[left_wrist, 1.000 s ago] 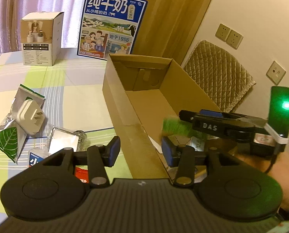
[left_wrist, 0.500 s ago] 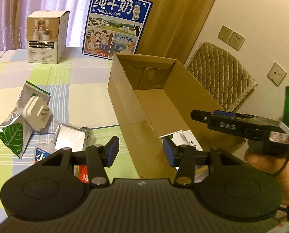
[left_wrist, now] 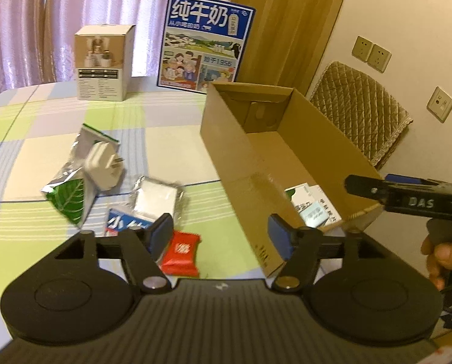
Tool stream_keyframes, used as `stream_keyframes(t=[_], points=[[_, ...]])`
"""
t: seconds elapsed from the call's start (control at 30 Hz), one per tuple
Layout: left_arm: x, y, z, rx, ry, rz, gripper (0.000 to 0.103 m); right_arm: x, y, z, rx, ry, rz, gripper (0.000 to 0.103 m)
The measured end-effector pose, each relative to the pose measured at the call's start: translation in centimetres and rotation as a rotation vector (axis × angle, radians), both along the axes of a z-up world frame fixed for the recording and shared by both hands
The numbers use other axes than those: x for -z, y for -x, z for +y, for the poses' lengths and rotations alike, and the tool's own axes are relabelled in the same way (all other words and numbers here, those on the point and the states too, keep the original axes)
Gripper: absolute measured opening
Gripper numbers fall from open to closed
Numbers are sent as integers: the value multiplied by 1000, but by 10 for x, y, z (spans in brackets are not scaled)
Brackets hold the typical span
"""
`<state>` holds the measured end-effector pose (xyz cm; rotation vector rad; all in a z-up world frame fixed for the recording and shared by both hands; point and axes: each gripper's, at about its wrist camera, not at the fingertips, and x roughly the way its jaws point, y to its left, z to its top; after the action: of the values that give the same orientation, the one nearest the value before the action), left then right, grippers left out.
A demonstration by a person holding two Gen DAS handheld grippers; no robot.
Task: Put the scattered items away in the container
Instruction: 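Move both tools back over the remaining items on the table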
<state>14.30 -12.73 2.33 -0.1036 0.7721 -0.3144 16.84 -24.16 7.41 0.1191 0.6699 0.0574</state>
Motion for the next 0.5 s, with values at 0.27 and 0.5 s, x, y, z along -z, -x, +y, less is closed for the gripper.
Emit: stream_keyframes(t=[0.27,0.5], points=[[-4,35,36,-30,-99,-13,98,-14,35,30,-5,-59,-1,101],[0,59,76,-103,-148,6,101,-11,58,71,-73,-96,21,101]])
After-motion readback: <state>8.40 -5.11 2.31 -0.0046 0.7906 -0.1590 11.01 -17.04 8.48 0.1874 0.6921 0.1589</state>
